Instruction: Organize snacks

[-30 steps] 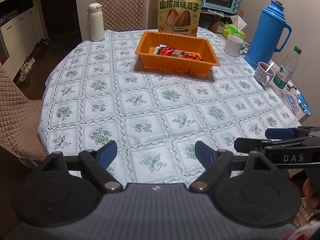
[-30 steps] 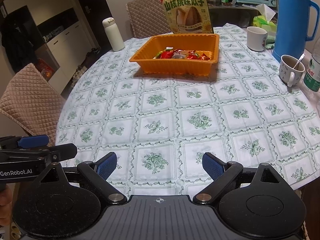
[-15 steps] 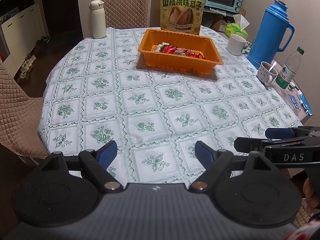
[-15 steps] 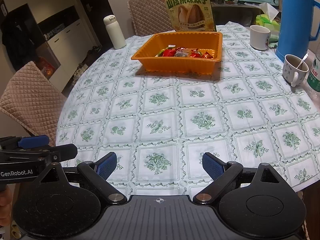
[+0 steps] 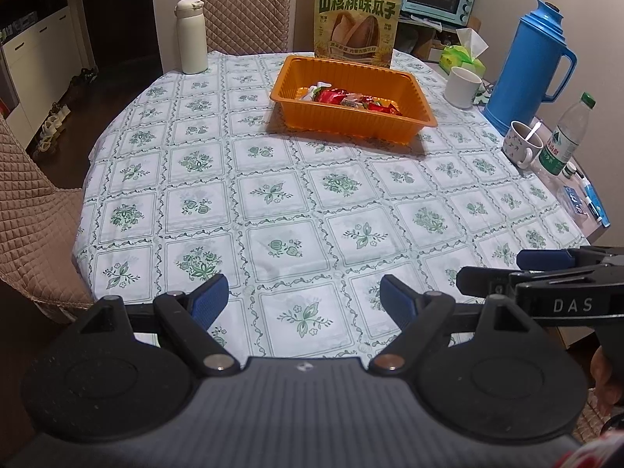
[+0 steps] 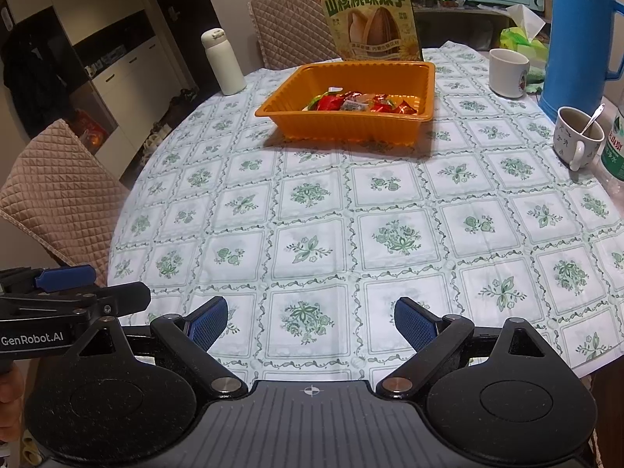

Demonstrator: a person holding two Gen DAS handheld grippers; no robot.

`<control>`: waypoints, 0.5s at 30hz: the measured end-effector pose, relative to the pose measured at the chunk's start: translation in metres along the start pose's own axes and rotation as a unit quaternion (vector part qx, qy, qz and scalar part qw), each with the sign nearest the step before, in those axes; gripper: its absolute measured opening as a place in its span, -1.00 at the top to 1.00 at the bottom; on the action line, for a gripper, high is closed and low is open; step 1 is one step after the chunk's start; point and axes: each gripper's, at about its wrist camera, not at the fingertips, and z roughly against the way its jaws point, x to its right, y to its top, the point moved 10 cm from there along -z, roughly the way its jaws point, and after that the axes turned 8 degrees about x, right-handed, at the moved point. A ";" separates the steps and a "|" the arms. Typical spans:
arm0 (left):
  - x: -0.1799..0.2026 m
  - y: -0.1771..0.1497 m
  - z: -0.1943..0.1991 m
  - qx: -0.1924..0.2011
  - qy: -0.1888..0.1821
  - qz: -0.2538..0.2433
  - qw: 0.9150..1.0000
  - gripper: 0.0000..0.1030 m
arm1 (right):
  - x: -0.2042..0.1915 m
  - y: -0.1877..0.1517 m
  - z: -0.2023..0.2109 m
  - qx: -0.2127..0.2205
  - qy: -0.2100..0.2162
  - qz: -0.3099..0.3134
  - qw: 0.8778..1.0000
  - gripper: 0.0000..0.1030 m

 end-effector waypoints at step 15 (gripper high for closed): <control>-0.002 0.003 -0.013 -0.008 -0.002 0.001 1.000 -0.62 | 0.003 0.004 -0.011 -0.006 0.000 -0.001 1.000 -0.79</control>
